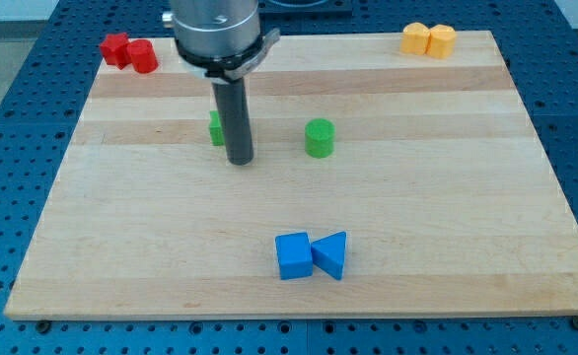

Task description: Move the green star diagonally above the green circle

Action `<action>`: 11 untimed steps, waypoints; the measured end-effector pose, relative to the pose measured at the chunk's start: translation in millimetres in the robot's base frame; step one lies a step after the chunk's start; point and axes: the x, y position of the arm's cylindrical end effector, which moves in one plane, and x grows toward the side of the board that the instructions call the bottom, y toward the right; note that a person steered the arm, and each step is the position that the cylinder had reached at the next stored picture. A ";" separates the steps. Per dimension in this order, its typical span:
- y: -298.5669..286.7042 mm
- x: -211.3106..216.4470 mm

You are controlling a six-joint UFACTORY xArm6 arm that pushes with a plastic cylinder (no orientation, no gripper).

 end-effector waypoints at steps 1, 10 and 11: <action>-38.9 -9.8; 17.0 -99.0; 9.9 -134.8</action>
